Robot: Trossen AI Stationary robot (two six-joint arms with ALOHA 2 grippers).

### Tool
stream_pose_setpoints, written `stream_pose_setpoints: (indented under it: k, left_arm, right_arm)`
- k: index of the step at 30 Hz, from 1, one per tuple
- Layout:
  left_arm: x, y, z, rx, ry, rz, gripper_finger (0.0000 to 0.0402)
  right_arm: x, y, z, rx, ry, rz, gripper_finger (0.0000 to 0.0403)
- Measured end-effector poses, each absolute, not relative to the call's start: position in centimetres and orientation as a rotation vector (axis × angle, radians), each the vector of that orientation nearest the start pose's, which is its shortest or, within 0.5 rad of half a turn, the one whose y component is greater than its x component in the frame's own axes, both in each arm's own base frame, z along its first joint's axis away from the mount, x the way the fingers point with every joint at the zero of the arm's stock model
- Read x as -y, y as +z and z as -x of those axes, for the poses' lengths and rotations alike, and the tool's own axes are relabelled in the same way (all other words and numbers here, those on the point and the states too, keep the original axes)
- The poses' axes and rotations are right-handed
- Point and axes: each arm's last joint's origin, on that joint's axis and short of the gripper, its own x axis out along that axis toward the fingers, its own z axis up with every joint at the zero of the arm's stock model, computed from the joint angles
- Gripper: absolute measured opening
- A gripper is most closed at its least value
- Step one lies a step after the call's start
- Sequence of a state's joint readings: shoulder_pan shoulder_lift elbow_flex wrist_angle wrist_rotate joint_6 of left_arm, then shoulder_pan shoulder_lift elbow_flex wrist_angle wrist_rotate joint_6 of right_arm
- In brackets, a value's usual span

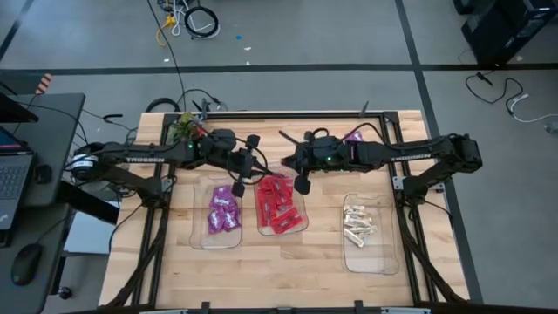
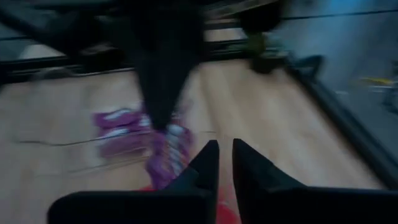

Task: Sort candy
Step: Put the violet candy pack into the left transparent bin

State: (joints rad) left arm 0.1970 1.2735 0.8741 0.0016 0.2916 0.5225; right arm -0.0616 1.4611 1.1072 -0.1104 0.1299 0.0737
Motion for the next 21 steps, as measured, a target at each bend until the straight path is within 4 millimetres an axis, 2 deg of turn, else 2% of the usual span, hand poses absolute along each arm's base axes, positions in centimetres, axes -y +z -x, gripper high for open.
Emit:
stream_pose_setpoints:
  k: [2,7,11,15,18,21]
  left_arm:
    - [-4.4,28.0,-26.9,-0.392,-0.182,-0.416,0.0002]
    - [-2.7,30.2,-24.1,-0.51,-0.175,-0.354,0.0001]
    - [-0.9,30.7,-22.1,-0.726,-0.159,-0.224,0.0001]
    - [0.7,29.7,-20.2,-0.975,-0.18,-0.061,0.0001]
    - [1.7,28.5,-19.5,-1.071,-0.241,0.065,0.0]
    - [2.3,27.3,-19.4,-1.094,-0.313,0.148,0.0]
  right_arm:
    - [2.6,30.0,-32.0,-0.46,-0.265,-0.03,0.0048]
    - [3.2,30.9,-30.2,-0.506,-0.402,0.015,0.0089]
    - [3.9,30.9,-29.6,-0.536,-0.434,0.007,0.0115]
    - [4.6,30.4,-29.8,-0.56,-0.443,0.006,0.0128]
    - [5.1,29.9,-29.9,-0.582,-0.456,0.006,0.013]
    - [5.5,29.9,-29.8,-0.582,-0.468,0.002,0.013]
